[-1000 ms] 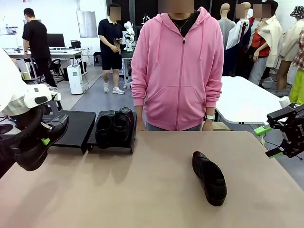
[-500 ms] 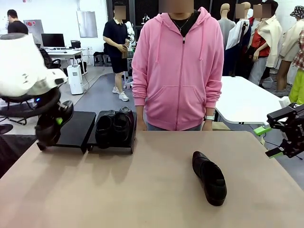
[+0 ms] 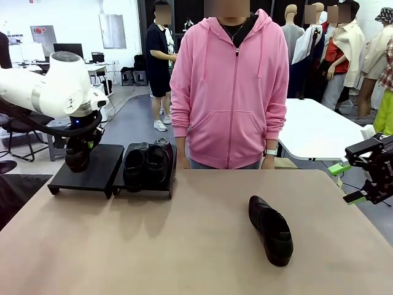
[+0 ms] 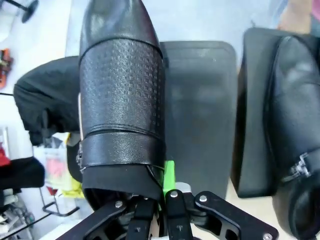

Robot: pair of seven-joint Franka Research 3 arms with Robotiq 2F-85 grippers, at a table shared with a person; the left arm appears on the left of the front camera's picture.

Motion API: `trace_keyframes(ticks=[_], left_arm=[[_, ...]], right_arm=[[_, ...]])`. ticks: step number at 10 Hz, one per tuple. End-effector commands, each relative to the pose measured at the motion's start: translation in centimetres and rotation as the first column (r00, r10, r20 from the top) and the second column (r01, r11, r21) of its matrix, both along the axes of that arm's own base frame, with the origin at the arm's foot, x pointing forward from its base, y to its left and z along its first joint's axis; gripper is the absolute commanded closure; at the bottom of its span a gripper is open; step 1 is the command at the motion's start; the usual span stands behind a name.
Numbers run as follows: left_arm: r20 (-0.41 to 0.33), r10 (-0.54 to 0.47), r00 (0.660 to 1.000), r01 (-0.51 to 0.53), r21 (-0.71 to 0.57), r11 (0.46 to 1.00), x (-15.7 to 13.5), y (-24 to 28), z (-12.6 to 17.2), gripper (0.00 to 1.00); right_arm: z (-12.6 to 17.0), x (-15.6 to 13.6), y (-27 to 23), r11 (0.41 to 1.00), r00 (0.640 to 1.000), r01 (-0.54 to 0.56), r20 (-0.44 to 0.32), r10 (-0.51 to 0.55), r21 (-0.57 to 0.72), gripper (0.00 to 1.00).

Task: Organize the shoes by placing them on the stand.
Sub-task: Place the Shoe from the middle of the table onto the Shoes Stand.

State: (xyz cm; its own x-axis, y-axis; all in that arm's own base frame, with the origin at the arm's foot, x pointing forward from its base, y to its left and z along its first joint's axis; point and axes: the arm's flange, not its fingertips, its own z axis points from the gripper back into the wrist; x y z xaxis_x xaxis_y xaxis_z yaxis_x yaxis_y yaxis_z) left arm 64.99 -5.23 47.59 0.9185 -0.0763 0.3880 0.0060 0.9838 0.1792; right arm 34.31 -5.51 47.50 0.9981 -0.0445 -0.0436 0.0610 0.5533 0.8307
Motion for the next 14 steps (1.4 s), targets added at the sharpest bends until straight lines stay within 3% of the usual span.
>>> trace_keyframes(ticks=[1,4,5,6,8,10,12,14], left_arm=[[-0.015,0.015,1.000,-0.015,0.012,1.000,1.2,0.0,0.5,1.00],[-0.071,0.026,0.997,-0.024,0.030,0.999,2.0,1.4,-1.9,1.00],[-0.079,0.027,0.996,-0.024,0.040,0.999,2.1,1.7,-2.2,0.43],[-0.082,0.031,0.996,-0.027,0.052,0.998,2.2,2.0,-2.2,0.00],[-0.060,-0.016,0.998,0.019,0.059,0.998,1.2,2.1,-1.4,0.00],[-0.005,-0.089,0.996,0.089,0.007,0.996,-1.9,2.7,1.0,0.00],[-0.056,-0.260,0.964,0.254,-0.095,0.963,-9.4,3.2,4.3,0.00],[-0.126,-0.297,0.947,0.272,-0.183,0.945,-16.4,4.8,6.1,0.00]], right_arm=[[0.2,0.1,-0.3,1.000,1.000,-0.018,0.020,0.018,0.006,0.00],[0.2,0.1,-0.3,1.000,1.000,-0.018,0.020,0.018,0.006,0.00],[0.2,0.1,-0.3,1.000,1.000,-0.018,0.020,0.018,0.006,0.00],[0.2,0.1,-0.3,1.000,1.000,-0.018,0.020,0.018,0.006,0.00],[0.2,0.1,-0.3,1.000,1.000,-0.018,0.020,0.018,0.006,0.00],[0.2,0.1,-0.3,1.000,1.000,-0.018,0.020,0.018,0.006,0.00],[0.2,0.1,-0.3,1.000,1.000,-0.018,0.020,0.018,0.006,0.00],[0.2,0.1,-0.3,1.000,1.000,-0.018,0.020,0.018,0.006,0.00]])
